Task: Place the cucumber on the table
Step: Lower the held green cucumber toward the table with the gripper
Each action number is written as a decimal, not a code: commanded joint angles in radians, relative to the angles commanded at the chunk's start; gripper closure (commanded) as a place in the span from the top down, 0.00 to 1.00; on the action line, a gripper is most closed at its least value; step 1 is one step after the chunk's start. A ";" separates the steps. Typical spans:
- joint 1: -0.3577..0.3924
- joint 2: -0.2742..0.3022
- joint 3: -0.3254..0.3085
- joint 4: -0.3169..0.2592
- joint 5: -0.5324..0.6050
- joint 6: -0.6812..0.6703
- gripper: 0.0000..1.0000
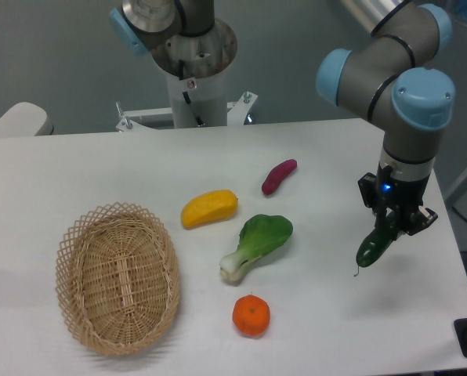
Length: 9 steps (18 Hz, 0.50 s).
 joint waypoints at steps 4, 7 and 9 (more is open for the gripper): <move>0.005 0.006 -0.035 0.009 0.000 0.008 0.32; 0.011 0.012 -0.057 0.011 0.000 0.029 0.32; 0.018 0.015 -0.071 0.014 0.000 0.054 0.32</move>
